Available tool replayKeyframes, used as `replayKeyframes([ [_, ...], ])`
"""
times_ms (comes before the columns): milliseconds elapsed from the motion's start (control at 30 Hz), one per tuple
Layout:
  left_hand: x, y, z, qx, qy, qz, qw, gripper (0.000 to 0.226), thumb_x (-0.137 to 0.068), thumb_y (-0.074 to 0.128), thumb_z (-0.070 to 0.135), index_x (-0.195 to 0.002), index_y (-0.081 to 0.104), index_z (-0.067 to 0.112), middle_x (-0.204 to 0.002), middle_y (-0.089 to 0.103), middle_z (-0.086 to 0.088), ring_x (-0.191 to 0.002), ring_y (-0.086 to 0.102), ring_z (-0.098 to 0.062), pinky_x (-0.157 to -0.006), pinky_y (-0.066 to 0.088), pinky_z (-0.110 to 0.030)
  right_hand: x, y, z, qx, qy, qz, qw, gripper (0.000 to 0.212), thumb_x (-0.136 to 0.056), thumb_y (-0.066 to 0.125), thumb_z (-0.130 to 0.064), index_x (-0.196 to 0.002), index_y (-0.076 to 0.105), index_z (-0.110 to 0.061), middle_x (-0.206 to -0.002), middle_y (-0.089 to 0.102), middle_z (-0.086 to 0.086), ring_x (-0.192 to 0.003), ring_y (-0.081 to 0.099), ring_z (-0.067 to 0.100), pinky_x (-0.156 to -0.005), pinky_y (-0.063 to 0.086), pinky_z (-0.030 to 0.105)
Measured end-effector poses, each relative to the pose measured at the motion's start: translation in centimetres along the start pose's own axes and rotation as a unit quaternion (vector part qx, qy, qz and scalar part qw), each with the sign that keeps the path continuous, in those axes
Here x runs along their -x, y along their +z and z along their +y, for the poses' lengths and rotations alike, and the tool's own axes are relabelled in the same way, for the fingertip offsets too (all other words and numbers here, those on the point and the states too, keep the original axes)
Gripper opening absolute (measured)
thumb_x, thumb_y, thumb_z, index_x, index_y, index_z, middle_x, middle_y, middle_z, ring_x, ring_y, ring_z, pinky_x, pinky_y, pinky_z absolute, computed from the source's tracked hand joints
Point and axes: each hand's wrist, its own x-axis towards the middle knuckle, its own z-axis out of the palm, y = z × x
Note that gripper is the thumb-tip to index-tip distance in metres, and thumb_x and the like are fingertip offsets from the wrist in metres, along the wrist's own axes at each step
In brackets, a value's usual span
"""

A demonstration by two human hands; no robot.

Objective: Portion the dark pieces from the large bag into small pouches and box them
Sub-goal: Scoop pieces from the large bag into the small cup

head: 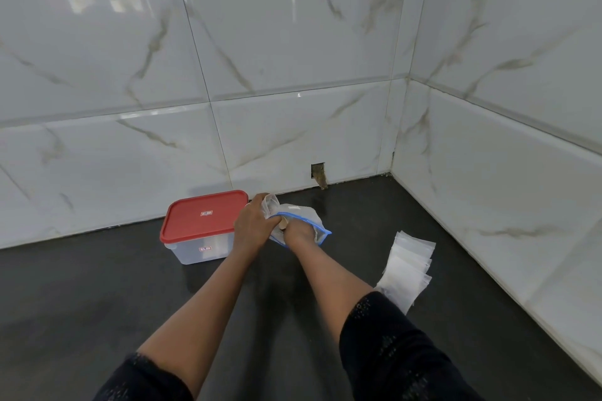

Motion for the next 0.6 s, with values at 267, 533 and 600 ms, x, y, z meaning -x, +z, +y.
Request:
replayKeyframes([
  [267, -1.5, -1.0, -1.3, 0.016, 0.002, 0.022, 1.0, 0.047, -0.074, 0.07, 0.023, -0.118, 0.055, 0.019, -0.106, 0.064, -0.006, -0.095, 0.057, -0.025, -0.088, 0.047, -0.044, -1.5, 0.6, -1.5, -0.013, 0.026, -0.003, 1.0, 0.041, -0.102, 0.038, -0.023, -0.139, 0.04, -0.007, -0.141, 0.045, 0.01, -0.129, 0.045, 0.022, -0.105, 0.037, 0.026],
  [533, -1.9, -2.0, -2.2, -0.005, 0.008, 0.027, 1.0, 0.049, -0.077, 0.069, 0.024, -0.122, 0.053, 0.019, -0.108, 0.063, -0.005, -0.096, 0.057, -0.023, -0.083, 0.048, -0.038, -1.3, 2.1, -2.5, -0.047, 0.049, -0.048, 0.997, 0.042, -0.102, 0.034, -0.028, -0.138, 0.041, -0.008, -0.139, 0.046, 0.011, -0.127, 0.046, 0.023, -0.104, 0.037, 0.028],
  [600, -1.9, -2.2, -2.5, -0.009, 0.01, 0.028, 1.0, 0.049, -0.077, 0.07, 0.024, -0.122, 0.053, 0.019, -0.108, 0.063, -0.005, -0.096, 0.057, -0.023, -0.082, 0.047, -0.037, -1.2, 2.1, -2.8, -0.05, 0.061, -0.061, 0.995, 0.042, -0.102, 0.034, -0.028, -0.137, 0.041, -0.008, -0.138, 0.047, 0.011, -0.126, 0.046, 0.022, -0.104, 0.037, 0.027],
])
